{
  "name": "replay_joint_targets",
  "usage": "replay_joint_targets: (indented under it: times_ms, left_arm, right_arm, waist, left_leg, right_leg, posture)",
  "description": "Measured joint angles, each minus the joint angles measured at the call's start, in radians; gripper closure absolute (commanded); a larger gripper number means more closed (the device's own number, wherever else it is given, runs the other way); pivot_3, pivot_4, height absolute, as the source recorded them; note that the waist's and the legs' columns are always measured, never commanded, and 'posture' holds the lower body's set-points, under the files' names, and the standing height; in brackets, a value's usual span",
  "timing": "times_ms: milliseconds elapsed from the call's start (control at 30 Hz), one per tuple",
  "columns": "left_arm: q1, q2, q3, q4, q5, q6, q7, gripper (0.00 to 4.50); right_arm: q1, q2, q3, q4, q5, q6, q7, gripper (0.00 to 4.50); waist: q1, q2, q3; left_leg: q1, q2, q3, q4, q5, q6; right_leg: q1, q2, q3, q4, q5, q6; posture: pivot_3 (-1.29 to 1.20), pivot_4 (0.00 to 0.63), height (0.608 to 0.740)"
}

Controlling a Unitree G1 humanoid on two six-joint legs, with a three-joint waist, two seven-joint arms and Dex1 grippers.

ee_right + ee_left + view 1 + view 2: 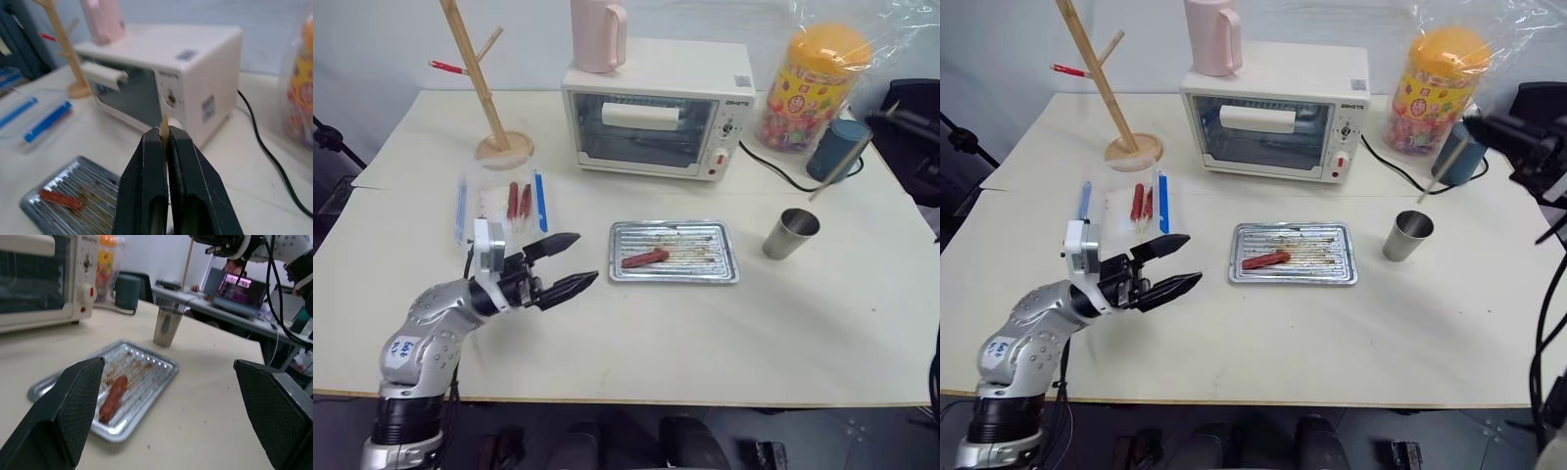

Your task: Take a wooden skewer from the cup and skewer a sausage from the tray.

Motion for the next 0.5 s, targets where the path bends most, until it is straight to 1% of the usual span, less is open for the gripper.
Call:
replay_joint_targets:
  times_ms: [33,100,133,167,200,233,367,500]
  left_arm:
    - [-0.029,-0.031,-0.015,0.01,0.02,-0.039,0.003,0.0]
    - [-0.077,-0.085,-0.029,0.031,0.039,-0.085,0.016,0.0]
    - [-0.116,-0.127,-0.05,0.036,0.052,-0.111,0.026,0.0]
    - [-0.142,-0.154,-0.075,0.035,0.056,-0.129,0.032,0.0]
    - [-0.156,-0.171,-0.086,0.035,0.059,-0.139,0.035,0.0]
    - [-0.171,-0.197,-0.1,0.036,0.075,-0.165,0.046,0.0]
    - [-0.21,-0.257,-0.121,0.052,0.119,-0.231,0.085,0.0]
    - [-0.238,-0.305,-0.147,0.084,0.173,-0.297,0.122,0.0]
  right_arm:
    - [-0.013,0.072,-0.031,-0.039,0.073,0.044,-0.058,4.47]
    - [-0.009,0.221,-0.071,-0.113,0.178,0.066,-0.158,4.47]
    - [0.009,0.35,-0.085,-0.17,0.26,0.072,-0.256,4.47]
    - [0.03,0.446,-0.08,-0.204,0.313,0.072,-0.325,4.47]
    - [0.044,0.494,-0.08,-0.221,0.34,0.07,-0.37,4.47]
    - [0.069,0.568,-0.076,-0.259,0.387,0.059,-0.445,4.47]
    - [0.118,0.656,-0.03,-0.355,0.49,0.043,-0.56,4.47]
    - [0.192,0.728,0.051,-0.406,0.531,0.017,-0.611,4.47]
  waist:
    - [-0.001,-0.001,0.0]
    - [-0.001,-0.002,-0.001]
    - [0.0,-0.003,0.0]
    - [0.001,-0.003,0.0]
    - [0.001,-0.003,0.0]
    - [0.004,-0.002,0.0]
    - [0.003,-0.002,0.0]
    - [0.0,-0.002,0.0]
  left_leg:
    - [0.0,0.0,0.0,0.0,0.0,0.0]
    - [0.0,0.0,0.0,0.0,0.0,-0.001]
    - [-0.001,0.0,0.0,0.001,0.0,-0.001]
    - [-0.002,0.0,0.0,0.001,0.0,-0.001]
    - [-0.003,-0.001,0.0,0.001,0.0,-0.001]
    - [-0.004,-0.001,-0.002,0.001,0.0,-0.001]
    - [-0.01,-0.002,-0.005,0.006,0.0,0.0]
    - [-0.011,-0.002,-0.005,0.01,0.0,0.0]
  right_leg:
    - [0.0,0.0,0.0,0.0,0.0,0.0]
    - [0.0,0.0,0.0,0.001,0.0,0.0]
    - [-0.001,0.0,0.0,0.005,0.0,0.001]
    - [-0.002,0.0,-0.001,0.007,0.0,0.001]
    - [-0.003,0.0,-0.001,0.007,0.0,0.001]
    - [-0.004,-0.001,-0.002,0.007,0.0,0.001]
    - [-0.006,-0.002,-0.005,0.007,0.001,0.001]
    - [-0.006,-0.001,-0.005,0.008,0.001,0.001]
  posture:
    - [0.0,0.15,0.74]
    - [0.0,0.15,0.74]
    - [0.0,0.15,0.74]
    - [0.0,0.15,0.74]
    - [0.0,0.15,0.74]
    - [0.0,0.15,0.74]
    - [0.0,0.15,0.74]
    - [0.0,0.15,0.74]
